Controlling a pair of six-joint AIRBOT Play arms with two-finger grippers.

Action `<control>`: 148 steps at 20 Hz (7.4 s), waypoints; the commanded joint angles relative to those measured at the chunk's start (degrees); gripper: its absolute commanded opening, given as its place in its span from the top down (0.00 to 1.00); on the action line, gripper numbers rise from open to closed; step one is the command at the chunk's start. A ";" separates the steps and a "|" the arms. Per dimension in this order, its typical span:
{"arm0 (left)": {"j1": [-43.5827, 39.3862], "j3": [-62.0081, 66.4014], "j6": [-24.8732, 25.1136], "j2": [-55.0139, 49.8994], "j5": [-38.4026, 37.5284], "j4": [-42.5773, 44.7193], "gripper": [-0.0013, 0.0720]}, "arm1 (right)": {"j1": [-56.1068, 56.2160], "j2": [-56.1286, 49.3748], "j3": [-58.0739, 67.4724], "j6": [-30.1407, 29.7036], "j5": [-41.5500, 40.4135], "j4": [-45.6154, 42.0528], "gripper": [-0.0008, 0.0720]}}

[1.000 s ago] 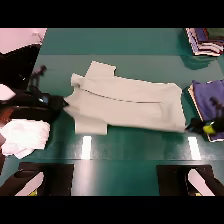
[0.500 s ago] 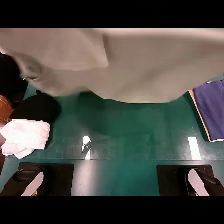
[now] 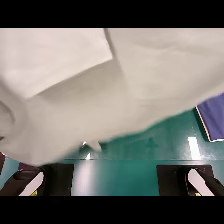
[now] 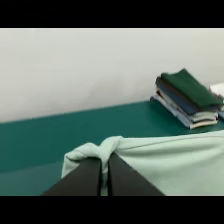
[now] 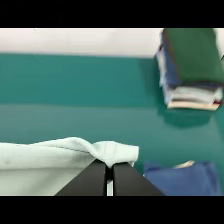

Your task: Fold the shirts.

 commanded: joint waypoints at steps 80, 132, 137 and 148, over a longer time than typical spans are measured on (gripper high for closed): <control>-3.82 -81.35 1.84 0.57 7.67 -5.42 0.94 | 1.22 -8.07 -85.40 -4.48 -5.90 -4.24 0.31; -10.73 -37.94 1.88 -31.17 5.73 5.77 0.49 | -3.91 -34.71 -56.33 -13.07 -10.97 13.99 0.14; -12.66 -37.97 2.54 -31.39 6.03 5.29 0.94 | 2.34 -38.25 -56.57 -15.02 -15.91 18.58 0.26; -28.76 -33.24 1.42 -44.00 20.68 -5.33 0.94 | 11.87 -30.40 -35.58 -8.33 -6.10 18.34 0.97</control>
